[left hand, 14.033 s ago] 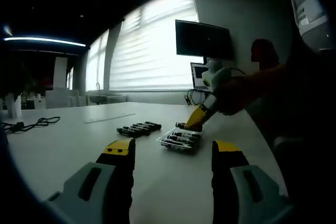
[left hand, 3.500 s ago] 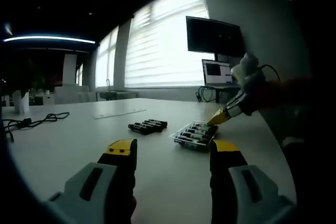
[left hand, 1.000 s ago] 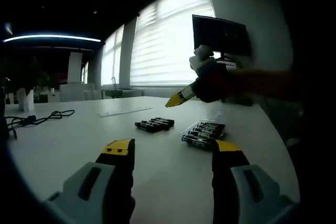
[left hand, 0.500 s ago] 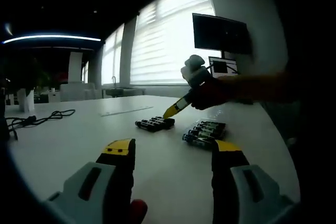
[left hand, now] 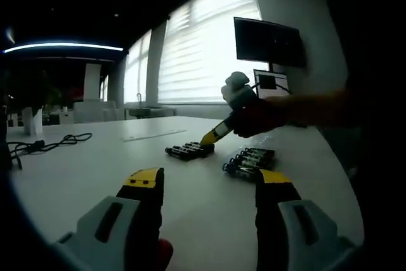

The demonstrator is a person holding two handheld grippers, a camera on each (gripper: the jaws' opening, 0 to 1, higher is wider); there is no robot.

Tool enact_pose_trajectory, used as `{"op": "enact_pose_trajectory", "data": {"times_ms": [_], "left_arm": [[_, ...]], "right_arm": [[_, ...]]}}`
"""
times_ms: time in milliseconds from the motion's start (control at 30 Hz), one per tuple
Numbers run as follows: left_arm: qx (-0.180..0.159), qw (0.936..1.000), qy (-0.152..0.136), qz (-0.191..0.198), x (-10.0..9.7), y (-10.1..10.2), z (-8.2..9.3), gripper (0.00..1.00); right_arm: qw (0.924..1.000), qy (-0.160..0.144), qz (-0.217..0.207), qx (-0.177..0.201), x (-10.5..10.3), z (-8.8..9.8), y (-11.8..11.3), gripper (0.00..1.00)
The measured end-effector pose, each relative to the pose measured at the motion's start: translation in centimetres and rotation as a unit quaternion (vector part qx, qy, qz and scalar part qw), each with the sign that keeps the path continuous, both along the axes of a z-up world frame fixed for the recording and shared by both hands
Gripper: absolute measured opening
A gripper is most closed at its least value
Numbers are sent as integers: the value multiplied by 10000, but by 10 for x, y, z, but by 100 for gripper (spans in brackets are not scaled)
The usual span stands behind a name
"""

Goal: Grip medicine bottles put into box

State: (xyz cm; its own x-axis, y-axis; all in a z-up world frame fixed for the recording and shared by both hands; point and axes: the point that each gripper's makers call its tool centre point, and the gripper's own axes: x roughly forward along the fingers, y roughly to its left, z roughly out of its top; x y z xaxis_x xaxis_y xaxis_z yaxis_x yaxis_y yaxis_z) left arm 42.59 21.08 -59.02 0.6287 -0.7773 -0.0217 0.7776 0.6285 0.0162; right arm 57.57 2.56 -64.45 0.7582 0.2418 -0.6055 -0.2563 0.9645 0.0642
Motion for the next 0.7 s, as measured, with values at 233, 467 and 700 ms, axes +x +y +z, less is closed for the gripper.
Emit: {"op": "enact_pose_trajectory", "data": {"times_ms": [233,467,700], "left_arm": [[-44,10000,42,-10,0,-1,1,51],[-20,10000,56,22,0,-1,0,50],[-25,10000,65,52,1,0,-1,50]], "right_arm": [[9998,-10,-162,122,-4,1,0,7],[9993,20,-227,291,-8,5,3,6],[9985,-164,-306,434,-13,20,-2,6]]}}
